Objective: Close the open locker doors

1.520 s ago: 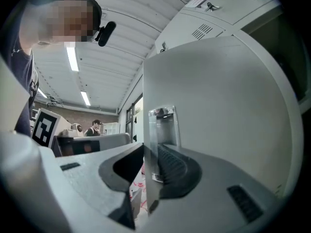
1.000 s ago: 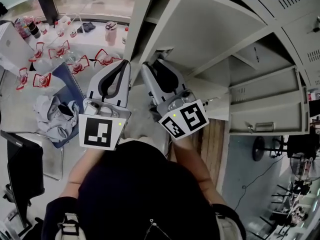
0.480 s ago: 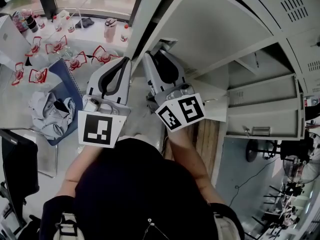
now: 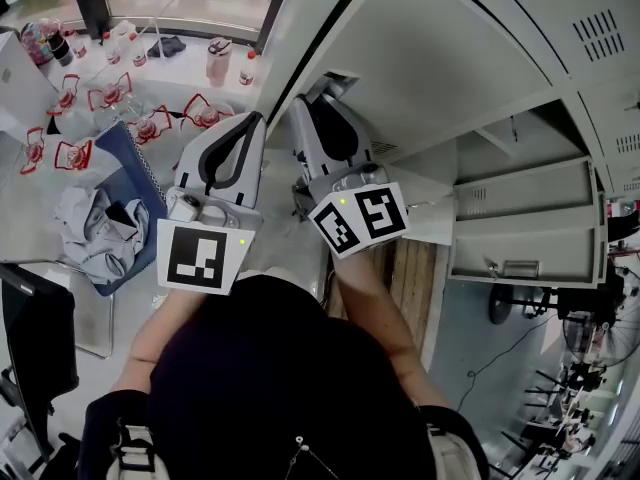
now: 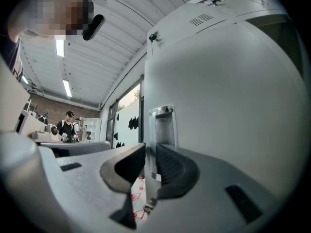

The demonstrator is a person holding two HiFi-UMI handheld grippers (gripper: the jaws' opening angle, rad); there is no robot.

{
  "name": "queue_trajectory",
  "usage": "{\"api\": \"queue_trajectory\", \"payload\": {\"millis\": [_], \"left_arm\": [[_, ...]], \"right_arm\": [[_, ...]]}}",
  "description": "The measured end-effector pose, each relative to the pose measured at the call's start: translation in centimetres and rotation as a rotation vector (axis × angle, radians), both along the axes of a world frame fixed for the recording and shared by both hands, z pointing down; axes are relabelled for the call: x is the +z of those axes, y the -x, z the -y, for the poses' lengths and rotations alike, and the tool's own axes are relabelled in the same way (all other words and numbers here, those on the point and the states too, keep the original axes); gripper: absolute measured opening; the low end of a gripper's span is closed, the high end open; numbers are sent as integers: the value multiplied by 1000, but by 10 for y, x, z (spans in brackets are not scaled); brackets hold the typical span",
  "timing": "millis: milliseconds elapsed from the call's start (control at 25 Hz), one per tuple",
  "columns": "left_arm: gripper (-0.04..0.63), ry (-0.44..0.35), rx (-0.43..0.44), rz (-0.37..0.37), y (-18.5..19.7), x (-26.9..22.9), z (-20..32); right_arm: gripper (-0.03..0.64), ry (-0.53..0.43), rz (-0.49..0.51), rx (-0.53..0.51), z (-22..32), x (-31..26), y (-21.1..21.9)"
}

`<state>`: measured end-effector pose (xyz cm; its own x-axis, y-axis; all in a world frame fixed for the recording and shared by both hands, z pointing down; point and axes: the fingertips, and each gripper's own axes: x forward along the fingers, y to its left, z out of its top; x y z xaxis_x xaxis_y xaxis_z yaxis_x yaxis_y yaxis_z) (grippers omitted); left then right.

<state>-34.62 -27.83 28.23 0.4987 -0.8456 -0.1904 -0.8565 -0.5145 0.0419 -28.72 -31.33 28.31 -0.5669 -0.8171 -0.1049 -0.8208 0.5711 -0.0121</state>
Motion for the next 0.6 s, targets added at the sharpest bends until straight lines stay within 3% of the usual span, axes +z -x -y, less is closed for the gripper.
{"api": "queue_trajectory", "payload": {"millis": [600], "left_arm": [[3,2,5,-6,0,-1,18]], "right_arm": [[55,8,3,87,26,-1,-3]]}}
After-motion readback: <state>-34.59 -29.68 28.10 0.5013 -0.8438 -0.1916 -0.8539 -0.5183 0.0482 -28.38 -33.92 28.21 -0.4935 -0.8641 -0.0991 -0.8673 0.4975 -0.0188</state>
